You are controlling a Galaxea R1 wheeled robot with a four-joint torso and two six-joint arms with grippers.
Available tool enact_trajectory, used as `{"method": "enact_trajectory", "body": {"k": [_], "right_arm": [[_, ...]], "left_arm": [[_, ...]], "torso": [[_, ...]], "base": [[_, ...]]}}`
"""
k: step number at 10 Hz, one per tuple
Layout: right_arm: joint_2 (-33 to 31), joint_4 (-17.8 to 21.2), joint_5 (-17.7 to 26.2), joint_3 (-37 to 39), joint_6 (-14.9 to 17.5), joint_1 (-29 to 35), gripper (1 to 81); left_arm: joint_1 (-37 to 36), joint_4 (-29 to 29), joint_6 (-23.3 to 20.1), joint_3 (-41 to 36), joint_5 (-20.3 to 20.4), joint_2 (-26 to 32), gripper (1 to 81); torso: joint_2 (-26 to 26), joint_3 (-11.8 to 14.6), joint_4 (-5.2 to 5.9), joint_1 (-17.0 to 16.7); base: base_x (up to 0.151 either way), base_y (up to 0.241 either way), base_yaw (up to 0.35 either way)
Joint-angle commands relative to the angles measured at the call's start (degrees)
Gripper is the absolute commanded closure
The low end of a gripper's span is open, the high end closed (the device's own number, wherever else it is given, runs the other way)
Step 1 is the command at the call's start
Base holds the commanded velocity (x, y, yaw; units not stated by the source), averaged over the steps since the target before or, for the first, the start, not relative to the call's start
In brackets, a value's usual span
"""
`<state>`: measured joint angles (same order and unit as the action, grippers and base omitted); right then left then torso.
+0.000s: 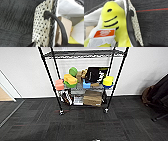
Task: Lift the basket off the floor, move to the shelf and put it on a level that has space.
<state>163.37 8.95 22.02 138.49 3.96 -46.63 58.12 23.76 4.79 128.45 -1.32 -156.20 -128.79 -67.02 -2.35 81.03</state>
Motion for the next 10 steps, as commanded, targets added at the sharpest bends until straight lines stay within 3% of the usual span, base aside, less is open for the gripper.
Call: {"method": "enact_trajectory", "body": {"k": [1,7,10], "right_arm": [[1.8,1.9,2.6,2.3,-0.3,5.9,1.0],[6.4,6.8,0.5,10.0,-0.3,6.4,1.0],[6.5,8.8,-0.7,10.0,-0.4,6.8,1.0]], "left_arm": [[-4.2,-0.4,0.0,-1.4,-3.6,-1.1,1.0],[-4.9,-0.6,-0.7,4.9,-1.8,-5.5,1.0],[-6.8,-0.4,-0.7,6.6,-1.9,-6.8,1.0]], "torso": [[0.0,0.0,0.00,0.0],[0.0,0.0,0.00,0.0],[0.0,-0.1,0.00,0.0]], "base": [[0.000,0.000,0.000],[0.000,0.000,0.000],[0.000,0.000,0.000]]}}
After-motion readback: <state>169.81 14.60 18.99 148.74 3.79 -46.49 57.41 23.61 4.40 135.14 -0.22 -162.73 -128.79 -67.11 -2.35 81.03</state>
